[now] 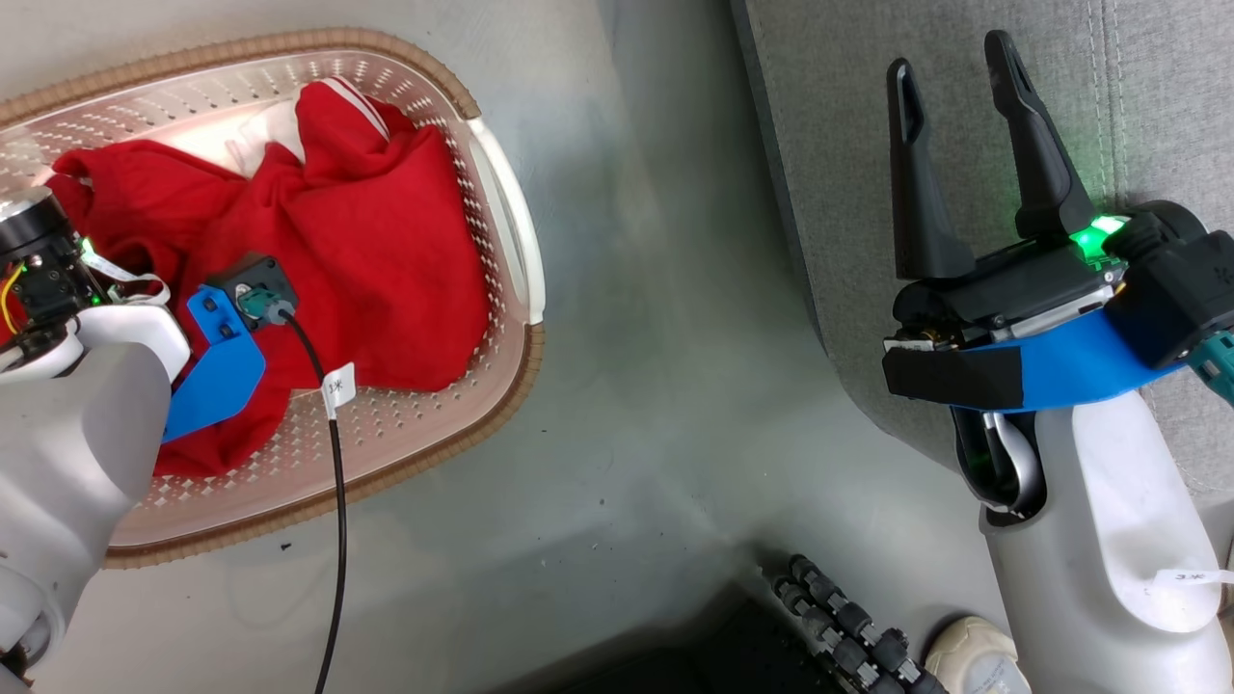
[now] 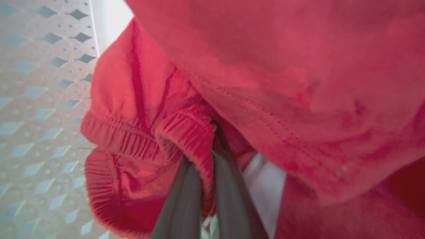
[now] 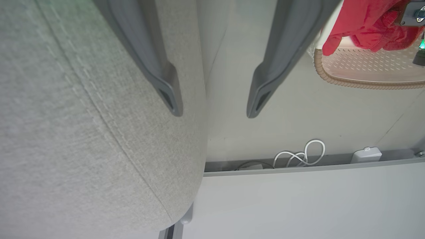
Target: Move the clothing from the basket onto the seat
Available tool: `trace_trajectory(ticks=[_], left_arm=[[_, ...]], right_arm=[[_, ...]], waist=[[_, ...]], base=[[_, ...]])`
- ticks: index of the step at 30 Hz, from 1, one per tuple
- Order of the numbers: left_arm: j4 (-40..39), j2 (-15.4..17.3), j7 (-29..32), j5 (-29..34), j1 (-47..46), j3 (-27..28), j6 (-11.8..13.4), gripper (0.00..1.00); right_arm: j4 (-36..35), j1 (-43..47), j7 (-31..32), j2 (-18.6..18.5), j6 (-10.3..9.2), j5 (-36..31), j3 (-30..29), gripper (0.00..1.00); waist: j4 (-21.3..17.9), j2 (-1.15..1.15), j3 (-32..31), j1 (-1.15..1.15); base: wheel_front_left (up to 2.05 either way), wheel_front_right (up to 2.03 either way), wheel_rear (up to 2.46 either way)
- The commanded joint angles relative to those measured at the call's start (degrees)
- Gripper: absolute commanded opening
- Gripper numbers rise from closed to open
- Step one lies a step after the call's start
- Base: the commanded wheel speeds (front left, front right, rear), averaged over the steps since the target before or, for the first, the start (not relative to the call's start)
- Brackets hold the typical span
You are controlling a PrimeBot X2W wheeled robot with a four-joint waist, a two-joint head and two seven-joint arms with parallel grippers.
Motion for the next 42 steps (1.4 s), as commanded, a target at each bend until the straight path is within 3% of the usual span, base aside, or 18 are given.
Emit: trace_trajectory(ticks=[1,25,42], left_arm=[[-0.05,-0.03,-0.53,-0.33,0.52,-0.21,-0.07,0.0],[-5.12,-6.13,-9.01,-10.52,4.25,-0.2,-0.07,0.0],[-5.37,-13.57,-22.32,-19.47,7.69,1.57,-0.07,0.0]], right_arm=[[1.33,-0.41,0.23,-0.18,0.05,0.16,-0.46,1.0],[3.44,2.06,0.12,-0.19,0.04,-3.85,-3.2,1.0],[5.59,8.07,0.11,-0.2,0.04,-8.99,-5.87,1.0]], waist=[[0.17,0.0,-0.46,0.0],[6.68,0.0,-12.92,0.0],[14.33,0.0,-27.24,0.0]], base=[[0.0,0.0,0.0],[0.0,0.0,0.0],[0.0,0.0,0.0]])
